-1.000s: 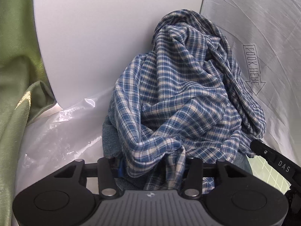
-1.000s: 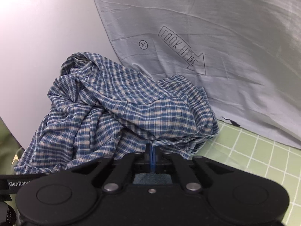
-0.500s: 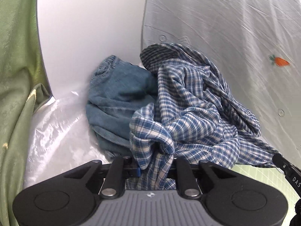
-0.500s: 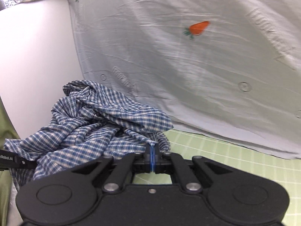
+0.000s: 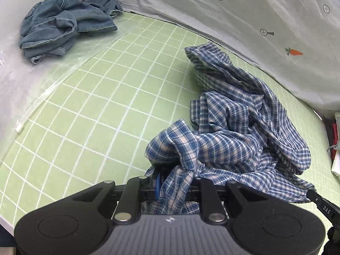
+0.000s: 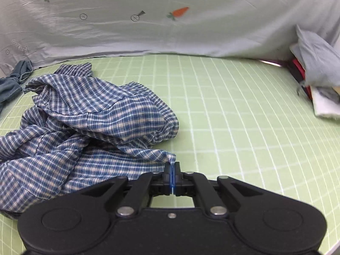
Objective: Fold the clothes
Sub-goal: 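Lift the plaid shirt with both grippers and pull it onto the open mat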
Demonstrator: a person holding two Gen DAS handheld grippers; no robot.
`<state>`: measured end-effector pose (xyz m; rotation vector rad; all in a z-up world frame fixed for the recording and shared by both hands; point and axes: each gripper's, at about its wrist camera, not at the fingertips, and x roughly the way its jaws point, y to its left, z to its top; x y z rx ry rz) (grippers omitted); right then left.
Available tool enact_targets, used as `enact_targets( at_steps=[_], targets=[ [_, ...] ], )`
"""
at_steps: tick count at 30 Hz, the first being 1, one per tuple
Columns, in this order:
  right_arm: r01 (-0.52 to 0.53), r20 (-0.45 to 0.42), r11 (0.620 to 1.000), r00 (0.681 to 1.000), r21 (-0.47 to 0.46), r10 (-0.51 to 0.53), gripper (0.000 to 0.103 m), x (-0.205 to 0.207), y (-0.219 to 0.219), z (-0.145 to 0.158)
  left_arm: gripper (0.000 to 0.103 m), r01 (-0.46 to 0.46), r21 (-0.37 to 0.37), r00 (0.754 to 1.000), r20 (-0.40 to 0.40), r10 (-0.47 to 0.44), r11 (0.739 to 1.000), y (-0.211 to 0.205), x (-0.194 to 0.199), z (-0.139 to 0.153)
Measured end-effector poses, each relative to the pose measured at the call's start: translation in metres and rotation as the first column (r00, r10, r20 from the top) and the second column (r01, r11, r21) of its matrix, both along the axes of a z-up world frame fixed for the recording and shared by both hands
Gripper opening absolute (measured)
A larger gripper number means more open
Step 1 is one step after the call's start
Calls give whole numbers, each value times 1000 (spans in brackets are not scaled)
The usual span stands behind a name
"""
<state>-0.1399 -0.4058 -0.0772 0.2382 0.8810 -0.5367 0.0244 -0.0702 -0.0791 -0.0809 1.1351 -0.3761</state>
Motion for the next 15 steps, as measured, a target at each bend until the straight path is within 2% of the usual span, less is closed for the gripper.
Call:
enact_targets(
  at_steps=[3, 5, 7, 11, 13, 15],
  targets=[
    [-37, 22, 999, 999, 2, 36, 8, -17, -10, 7, 21, -30, 18, 999, 14, 30, 999, -8, -8, 2],
    [-61, 53, 998, 997, 10, 61, 21, -22, -14, 14, 21, -53, 29, 999, 14, 53, 998, -11, -13, 4],
    [-75, 83, 997, 994, 15, 73, 27, -29, -17, 18, 21, -76, 33, 997, 12, 76, 997, -13, -19, 8],
    [-84, 145, 995, 987, 52, 76, 50, -16, -34, 26, 21, -107, 47, 994, 16, 107, 993, -11, -28, 10],
    [-118, 168, 989, 980, 86, 102, 68, -4, -41, 24, 21, -120, 49, 993, 10, 120, 992, -10, -33, 9],
    [-153, 181, 979, 975, 133, 127, 76, 12, -45, 19, 21, -133, 49, 991, 6, 133, 990, -9, -35, 9]
  ],
)
